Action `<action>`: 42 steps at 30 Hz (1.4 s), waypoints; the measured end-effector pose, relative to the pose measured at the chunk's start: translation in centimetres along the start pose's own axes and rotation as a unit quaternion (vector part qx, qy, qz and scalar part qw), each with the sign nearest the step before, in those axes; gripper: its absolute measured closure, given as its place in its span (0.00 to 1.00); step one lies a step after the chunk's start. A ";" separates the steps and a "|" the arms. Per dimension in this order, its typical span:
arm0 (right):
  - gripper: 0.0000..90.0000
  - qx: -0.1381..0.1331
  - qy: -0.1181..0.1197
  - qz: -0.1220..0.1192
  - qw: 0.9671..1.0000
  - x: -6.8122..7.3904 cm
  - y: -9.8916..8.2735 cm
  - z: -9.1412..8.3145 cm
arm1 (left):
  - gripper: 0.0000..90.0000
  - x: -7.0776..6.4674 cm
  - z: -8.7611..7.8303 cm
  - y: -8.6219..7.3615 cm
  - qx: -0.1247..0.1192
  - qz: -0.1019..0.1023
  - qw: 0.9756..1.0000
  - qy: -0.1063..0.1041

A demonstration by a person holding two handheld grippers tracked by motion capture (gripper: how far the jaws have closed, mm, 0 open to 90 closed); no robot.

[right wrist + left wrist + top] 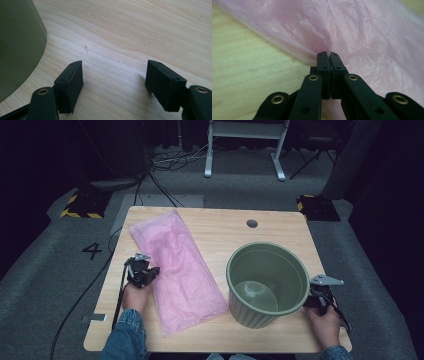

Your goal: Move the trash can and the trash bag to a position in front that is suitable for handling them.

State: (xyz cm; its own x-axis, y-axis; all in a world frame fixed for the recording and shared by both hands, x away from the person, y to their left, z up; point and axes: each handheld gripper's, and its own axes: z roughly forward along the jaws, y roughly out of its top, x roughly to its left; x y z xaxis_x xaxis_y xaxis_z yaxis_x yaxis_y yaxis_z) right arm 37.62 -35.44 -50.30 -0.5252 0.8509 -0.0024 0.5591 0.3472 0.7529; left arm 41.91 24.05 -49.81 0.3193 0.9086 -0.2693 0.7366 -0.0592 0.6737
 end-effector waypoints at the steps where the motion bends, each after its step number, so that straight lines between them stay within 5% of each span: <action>1: 0.33 0.000 0.000 0.000 1.000 0.0 0.0 0.0 | 0.99 0.0 0.0 0.0 0.000 0.000 1.000 0.000; 3: 0.33 0.000 0.000 0.000 1.000 0.0 0.0 0.0 | 0.99 -0.1 -0.2 0.0 0.001 0.011 1.000 -0.001; 6: 0.34 0.000 0.000 -0.001 1.000 0.0 0.0 0.0 | 0.99 -0.8 -1.4 0.2 -0.034 0.039 0.999 -0.008; 7: 0.36 -0.002 -0.001 0.002 1.000 0.1 0.0 -0.1 | 0.99 -1.1 -2.6 0.5 -0.065 0.047 0.996 -0.026; 14: 0.50 -0.009 -0.006 0.006 1.000 1.2 -0.5 -0.7 | 0.99 -2.6 -5.6 1.8 -0.113 0.068 0.989 -0.060; 19: 0.55 -0.010 0.012 -0.007 1.000 2.7 -0.9 -1.1 | 0.99 -4.2 -8.8 3.4 -0.155 0.092 0.981 -0.071; 28: 0.58 -0.012 0.038 -0.035 0.999 4.8 -0.7 -0.9 | 0.99 -5.6 -11.8 5.3 -0.193 0.107 0.972 -0.081; 32: 0.57 -0.012 0.046 -0.034 0.998 4.9 -0.6 -0.8 | 0.99 -6.2 -13.2 6.1 -0.217 0.112 0.966 -0.081; 36: 0.56 -0.011 0.044 -0.033 0.998 5.2 -0.6 -0.7 | 0.99 -6.3 -14.0 6.7 -0.231 0.107 0.963 -0.085; 37: 0.55 -0.011 0.051 -0.044 0.998 5.7 -0.4 -0.5 | 0.99 -6.3 -14.5 7.0 -0.240 0.106 0.961 -0.089; 42: 0.52 -0.010 0.076 -0.064 0.995 7.0 0.1 0.1 | 0.99 -6.4 -15.4 7.7 -0.253 0.108 0.957 -0.093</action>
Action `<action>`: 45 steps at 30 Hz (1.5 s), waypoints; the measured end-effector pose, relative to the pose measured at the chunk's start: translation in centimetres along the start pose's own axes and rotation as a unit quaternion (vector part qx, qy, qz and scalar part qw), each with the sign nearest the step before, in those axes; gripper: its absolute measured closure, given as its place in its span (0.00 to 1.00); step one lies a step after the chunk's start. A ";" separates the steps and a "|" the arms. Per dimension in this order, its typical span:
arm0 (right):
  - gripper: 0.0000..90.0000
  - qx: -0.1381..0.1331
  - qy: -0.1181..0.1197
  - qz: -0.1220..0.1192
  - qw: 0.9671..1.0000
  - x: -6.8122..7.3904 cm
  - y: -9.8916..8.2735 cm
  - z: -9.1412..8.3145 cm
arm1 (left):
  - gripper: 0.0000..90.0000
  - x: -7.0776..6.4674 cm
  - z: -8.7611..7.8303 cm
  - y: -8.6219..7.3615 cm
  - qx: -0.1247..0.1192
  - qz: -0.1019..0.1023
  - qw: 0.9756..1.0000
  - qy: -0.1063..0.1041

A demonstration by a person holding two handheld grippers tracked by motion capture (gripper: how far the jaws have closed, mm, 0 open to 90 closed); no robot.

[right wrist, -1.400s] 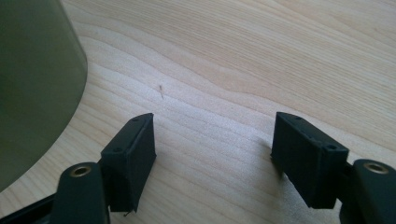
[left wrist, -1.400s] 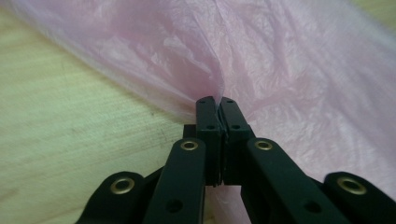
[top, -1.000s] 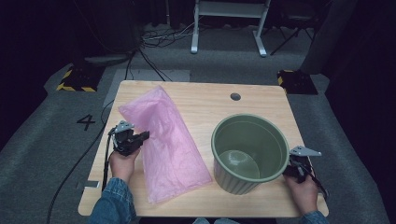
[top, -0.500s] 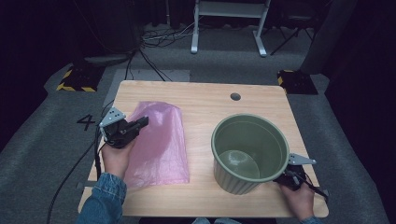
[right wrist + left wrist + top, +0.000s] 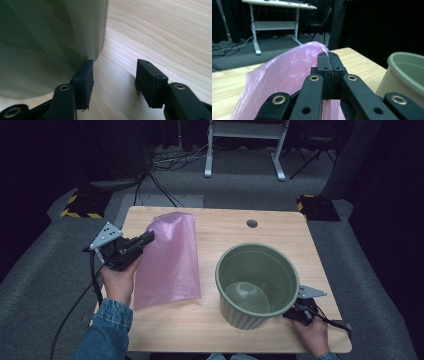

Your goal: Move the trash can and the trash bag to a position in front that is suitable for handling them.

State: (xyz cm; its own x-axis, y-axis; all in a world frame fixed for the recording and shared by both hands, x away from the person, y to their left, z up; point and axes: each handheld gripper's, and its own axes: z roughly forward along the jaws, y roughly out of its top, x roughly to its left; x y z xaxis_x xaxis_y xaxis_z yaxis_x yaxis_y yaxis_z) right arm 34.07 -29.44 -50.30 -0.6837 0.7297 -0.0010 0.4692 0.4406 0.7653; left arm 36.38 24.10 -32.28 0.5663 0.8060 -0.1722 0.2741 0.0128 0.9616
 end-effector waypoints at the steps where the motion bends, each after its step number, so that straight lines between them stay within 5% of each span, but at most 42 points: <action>1: 0.52 0.001 0.004 -0.003 1.000 0.2 0.1 0.1 | 0.99 0.0 -0.1 0.3 -0.001 0.003 1.000 0.000; 6: 0.51 0.001 0.035 -0.030 0.999 1.2 0.6 0.7 | 0.99 0.0 -0.7 1.3 -0.010 0.011 1.000 0.001; 9: 0.51 0.001 0.039 -0.024 0.999 1.1 0.6 0.7 | 0.99 0.1 -1.1 1.8 -0.013 0.015 1.000 0.000; 14: 0.50 0.002 0.023 -0.017 1.000 0.8 0.5 0.5 | 0.99 -0.3 -1.5 3.0 -0.022 0.022 0.999 -0.007; 28: 0.48 0.002 0.026 -0.019 0.999 0.6 0.5 0.6 | 0.99 -2.2 -1.8 7.9 -0.028 0.067 0.996 -0.044; 32: 0.48 0.002 0.027 -0.019 0.999 0.6 0.5 0.6 | 0.99 -2.4 -1.4 9.5 -0.012 0.093 0.993 -0.065; 45: 0.47 0.002 0.026 -0.021 0.999 0.6 0.5 0.6 | 0.99 -2.8 -1.6 13.0 -0.005 0.125 0.984 -0.123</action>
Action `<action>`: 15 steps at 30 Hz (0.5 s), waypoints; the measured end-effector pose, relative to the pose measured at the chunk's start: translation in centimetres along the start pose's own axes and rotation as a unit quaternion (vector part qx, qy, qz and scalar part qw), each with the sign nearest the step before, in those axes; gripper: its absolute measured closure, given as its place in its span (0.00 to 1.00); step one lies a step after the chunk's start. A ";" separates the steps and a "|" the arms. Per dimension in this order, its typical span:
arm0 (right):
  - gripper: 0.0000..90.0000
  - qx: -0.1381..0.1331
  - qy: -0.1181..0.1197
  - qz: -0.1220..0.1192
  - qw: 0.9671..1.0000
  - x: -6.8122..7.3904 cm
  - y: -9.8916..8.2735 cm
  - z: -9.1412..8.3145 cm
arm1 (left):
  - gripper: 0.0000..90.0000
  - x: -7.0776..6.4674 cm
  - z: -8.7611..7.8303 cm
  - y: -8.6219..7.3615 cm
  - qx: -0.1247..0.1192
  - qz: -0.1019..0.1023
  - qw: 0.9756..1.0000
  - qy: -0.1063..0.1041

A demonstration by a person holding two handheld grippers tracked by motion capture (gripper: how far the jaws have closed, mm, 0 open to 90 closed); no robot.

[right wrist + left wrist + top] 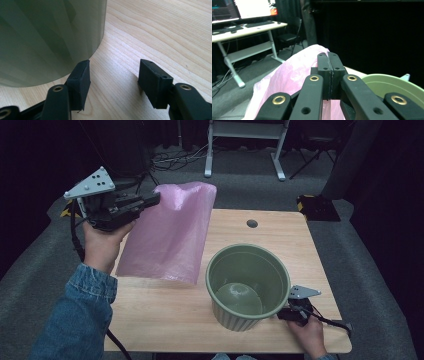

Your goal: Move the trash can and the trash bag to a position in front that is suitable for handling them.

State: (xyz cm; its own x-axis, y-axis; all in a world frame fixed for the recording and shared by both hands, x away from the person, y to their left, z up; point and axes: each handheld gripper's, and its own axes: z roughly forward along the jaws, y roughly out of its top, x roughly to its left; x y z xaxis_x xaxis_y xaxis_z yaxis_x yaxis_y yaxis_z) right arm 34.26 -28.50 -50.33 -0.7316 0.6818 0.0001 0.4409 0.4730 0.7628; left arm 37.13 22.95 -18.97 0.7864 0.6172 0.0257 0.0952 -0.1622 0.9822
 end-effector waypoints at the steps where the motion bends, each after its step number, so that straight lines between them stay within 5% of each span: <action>1: 0.47 0.000 0.000 0.000 1.000 0.0 0.0 0.0 | 0.99 0.0 -0.1 0.2 -0.003 -0.001 1.000 -0.003; 10: 0.47 0.000 0.002 0.000 1.000 0.0 0.0 0.0 | 0.99 -0.1 -0.5 1.7 -0.024 -0.014 0.999 -0.047; 15: 0.46 0.001 0.004 0.000 1.000 0.0 0.0 0.0 | 0.99 -1.3 0.0 3.0 -0.029 -0.002 0.998 -0.059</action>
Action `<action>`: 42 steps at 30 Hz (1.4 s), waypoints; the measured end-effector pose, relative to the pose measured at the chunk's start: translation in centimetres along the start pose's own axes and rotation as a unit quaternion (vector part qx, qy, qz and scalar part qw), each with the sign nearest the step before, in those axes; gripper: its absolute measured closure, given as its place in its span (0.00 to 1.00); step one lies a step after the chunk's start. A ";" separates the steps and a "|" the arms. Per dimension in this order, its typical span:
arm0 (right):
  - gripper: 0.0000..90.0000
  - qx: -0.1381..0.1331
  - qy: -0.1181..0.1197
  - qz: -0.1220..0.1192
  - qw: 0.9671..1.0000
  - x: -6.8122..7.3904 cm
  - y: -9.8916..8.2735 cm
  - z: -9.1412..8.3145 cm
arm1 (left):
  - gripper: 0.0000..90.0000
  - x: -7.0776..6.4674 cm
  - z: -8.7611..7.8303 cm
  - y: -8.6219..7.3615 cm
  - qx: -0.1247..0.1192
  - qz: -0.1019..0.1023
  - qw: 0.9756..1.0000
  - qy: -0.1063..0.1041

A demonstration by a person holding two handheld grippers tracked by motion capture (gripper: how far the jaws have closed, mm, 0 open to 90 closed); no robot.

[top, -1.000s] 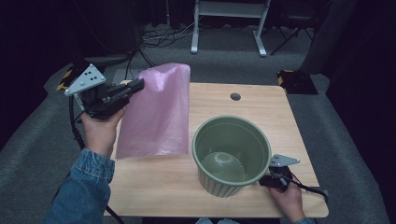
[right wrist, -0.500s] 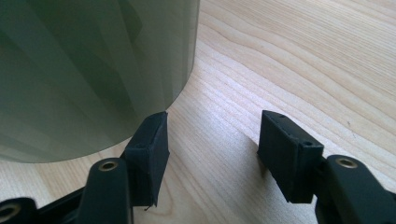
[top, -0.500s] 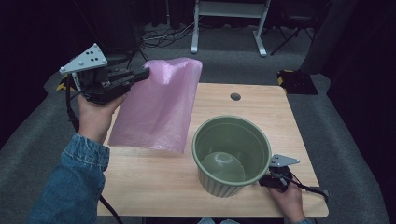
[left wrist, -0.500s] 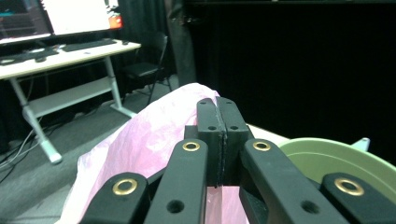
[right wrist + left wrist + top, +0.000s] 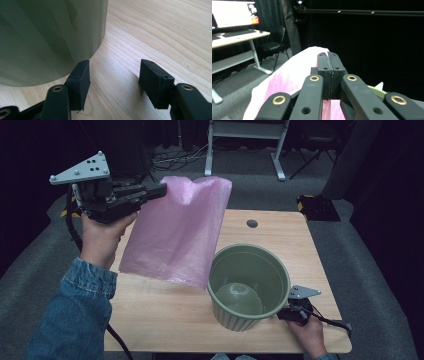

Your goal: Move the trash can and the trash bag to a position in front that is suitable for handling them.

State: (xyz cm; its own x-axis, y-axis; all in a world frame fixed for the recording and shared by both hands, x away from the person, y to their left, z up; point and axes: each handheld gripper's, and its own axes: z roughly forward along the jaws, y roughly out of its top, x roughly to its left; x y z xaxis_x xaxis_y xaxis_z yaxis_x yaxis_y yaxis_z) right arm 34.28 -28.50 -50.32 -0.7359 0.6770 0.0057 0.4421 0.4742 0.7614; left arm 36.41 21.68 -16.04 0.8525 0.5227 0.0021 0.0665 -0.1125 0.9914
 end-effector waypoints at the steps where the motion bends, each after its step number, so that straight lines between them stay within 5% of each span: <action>1: 0.46 0.000 0.000 0.000 1.000 0.0 0.0 0.0 | 0.99 -0.1 0.2 0.2 -0.001 0.002 1.000 -0.003; 13: 0.45 0.001 0.001 -0.002 1.000 0.1 0.0 0.0 | 0.99 -1.3 3.5 1.7 -0.016 0.002 0.999 -0.034; 42: 0.43 0.001 0.008 -0.003 1.000 0.0 0.0 0.0 | 0.99 -4.3 13.4 0.8 0.002 -0.004 0.996 -0.093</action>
State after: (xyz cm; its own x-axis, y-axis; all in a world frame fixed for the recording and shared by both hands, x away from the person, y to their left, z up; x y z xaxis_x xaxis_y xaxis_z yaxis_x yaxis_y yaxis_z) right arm 34.30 -28.53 -50.33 -0.7464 0.6654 0.0105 0.4387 0.4801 0.7596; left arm 39.77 8.08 -17.01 0.9330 0.3588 -0.0292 0.0742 -0.1123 0.9909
